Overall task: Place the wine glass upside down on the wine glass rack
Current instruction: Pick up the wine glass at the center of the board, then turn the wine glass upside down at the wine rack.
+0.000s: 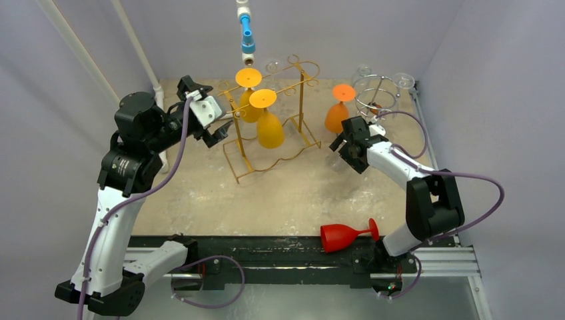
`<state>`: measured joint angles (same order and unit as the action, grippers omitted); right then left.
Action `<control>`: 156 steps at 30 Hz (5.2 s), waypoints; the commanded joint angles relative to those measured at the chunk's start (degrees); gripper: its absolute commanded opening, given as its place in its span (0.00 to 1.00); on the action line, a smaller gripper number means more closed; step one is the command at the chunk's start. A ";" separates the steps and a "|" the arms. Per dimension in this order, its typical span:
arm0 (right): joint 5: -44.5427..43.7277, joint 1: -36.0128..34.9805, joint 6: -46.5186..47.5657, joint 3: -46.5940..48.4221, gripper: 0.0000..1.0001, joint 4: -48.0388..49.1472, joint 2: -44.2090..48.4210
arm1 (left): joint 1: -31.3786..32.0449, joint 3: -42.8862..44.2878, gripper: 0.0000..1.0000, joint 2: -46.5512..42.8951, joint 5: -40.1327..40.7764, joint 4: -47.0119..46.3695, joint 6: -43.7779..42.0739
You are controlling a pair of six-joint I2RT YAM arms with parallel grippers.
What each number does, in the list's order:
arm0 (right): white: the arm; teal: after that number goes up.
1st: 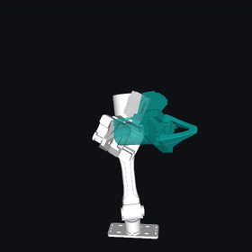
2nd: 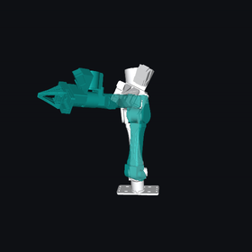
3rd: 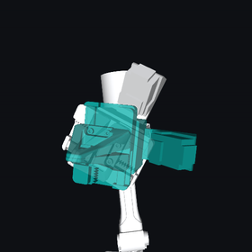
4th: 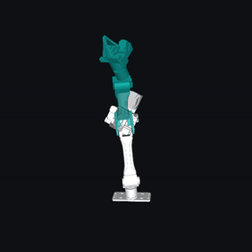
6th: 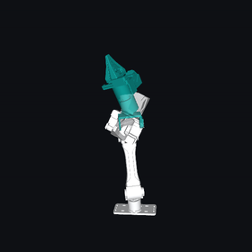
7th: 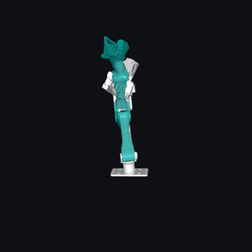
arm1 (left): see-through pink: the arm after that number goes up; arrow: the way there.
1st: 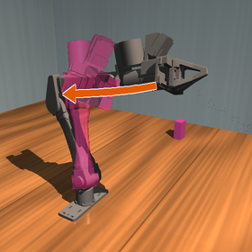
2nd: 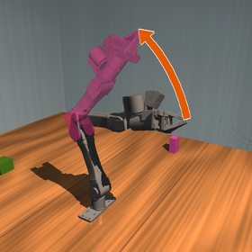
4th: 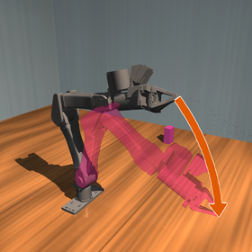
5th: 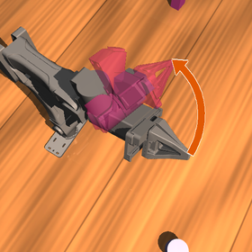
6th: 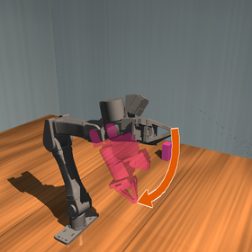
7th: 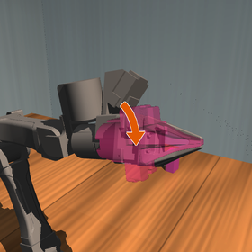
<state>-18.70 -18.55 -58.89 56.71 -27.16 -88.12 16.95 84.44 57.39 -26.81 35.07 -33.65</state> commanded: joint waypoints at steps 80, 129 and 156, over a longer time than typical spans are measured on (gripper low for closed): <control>32.37 -34.11 43.55 -2.93 0.00 56.87 27.21 | 2.40 -6.84 0.36 1.36 -30.12 -5.05 -3.48; 51.39 -31.59 39.15 14.49 0.93 30.36 14.48 | 2.40 -7.61 0.00 -5.70 -28.62 -2.02 -27.12; 45.90 -31.07 40.95 13.30 0.41 29.97 14.79 | 2.43 -7.68 0.46 -6.32 -30.31 -4.68 -21.01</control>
<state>32.71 -49.84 -18.72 70.52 -1.28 -77.12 19.27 75.09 52.10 -53.52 35.20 -56.36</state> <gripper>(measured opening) 0.740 0.136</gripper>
